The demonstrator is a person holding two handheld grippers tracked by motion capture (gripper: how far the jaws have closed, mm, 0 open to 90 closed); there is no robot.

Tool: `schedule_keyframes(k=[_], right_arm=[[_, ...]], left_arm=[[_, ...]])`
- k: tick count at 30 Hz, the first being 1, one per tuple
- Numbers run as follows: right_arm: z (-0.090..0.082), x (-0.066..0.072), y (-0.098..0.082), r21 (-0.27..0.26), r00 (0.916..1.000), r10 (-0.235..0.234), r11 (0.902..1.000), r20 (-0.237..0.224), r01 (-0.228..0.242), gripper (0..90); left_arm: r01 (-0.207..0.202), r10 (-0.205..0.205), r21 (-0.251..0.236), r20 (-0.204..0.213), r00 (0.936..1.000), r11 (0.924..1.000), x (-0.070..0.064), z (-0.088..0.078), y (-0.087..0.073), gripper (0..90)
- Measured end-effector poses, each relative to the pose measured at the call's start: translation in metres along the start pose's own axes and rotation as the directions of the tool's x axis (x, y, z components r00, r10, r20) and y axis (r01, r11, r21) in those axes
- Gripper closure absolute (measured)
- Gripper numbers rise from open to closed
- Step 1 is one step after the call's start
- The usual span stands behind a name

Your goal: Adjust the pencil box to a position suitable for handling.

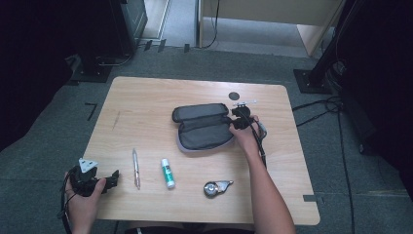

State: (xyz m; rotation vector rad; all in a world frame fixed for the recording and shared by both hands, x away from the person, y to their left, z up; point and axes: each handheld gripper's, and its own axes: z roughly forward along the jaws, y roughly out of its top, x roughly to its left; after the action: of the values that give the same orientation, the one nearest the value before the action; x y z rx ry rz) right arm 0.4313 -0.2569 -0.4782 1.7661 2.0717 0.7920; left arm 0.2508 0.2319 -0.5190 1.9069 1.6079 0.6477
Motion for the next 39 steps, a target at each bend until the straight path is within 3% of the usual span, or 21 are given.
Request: schedule_keyframes(k=[6,11,18,29,31,32,36,39], right_arm=[[-0.01,-0.001,-0.015,-0.011,0.9973,0.073,0.9973,0.004,-0.073,89.2],[-0.022,-0.004,-0.032,-0.023,0.988,0.154,0.9878,-0.01,-0.154,89.3],[-0.036,0.002,-0.053,-0.063,0.9897,0.143,0.9877,-0.004,-0.143,89.3],[-0.042,-0.001,-0.075,-0.064,0.9928,0.119,0.9907,-0.013,-0.119,89.0],[-0.043,-0.003,-0.078,-0.083,0.9913,0.128,0.988,-0.031,-0.13,84.3],[-0.044,-0.003,-0.078,-0.092,0.9913,0.126,0.9874,-0.038,-0.129,77.2],[-0.052,-0.004,-0.081,-0.139,0.9959,0.075,0.987,-0.051,-0.081,58.9],[-0.061,-0.007,-0.084,-0.165,0.9964,0.052,0.9843,-0.066,-0.062,51.9]], left_arm=[[0.0,0.0,0.0,0.0,1.0,1.0,0.0,0.0,0.0,0.0],[0.0,0.0,0.0,0.0,1.0,1.0,0.0,0.0,0.0,0.0],[0.0,0.0,0.0,0.0,1.0,1.0,0.0,0.0,0.0,0.0],[0.0,0.0,0.0,0.0,1.0,1.0,0.0,0.0,0.0,0.0],[0.0,0.0,-0.001,0.0,1.0,1.0,0.0,0.0,0.0,0.0],[0.0,0.0,0.0,0.0,1.0,1.0,0.0,0.0,0.0,0.0],[0.0,0.0,0.0,0.0,1.0,1.0,0.0,0.0,0.0,0.0],[0.0,0.0,0.0,0.0,1.0,1.0,0.0,0.0,0.0,0.0]])
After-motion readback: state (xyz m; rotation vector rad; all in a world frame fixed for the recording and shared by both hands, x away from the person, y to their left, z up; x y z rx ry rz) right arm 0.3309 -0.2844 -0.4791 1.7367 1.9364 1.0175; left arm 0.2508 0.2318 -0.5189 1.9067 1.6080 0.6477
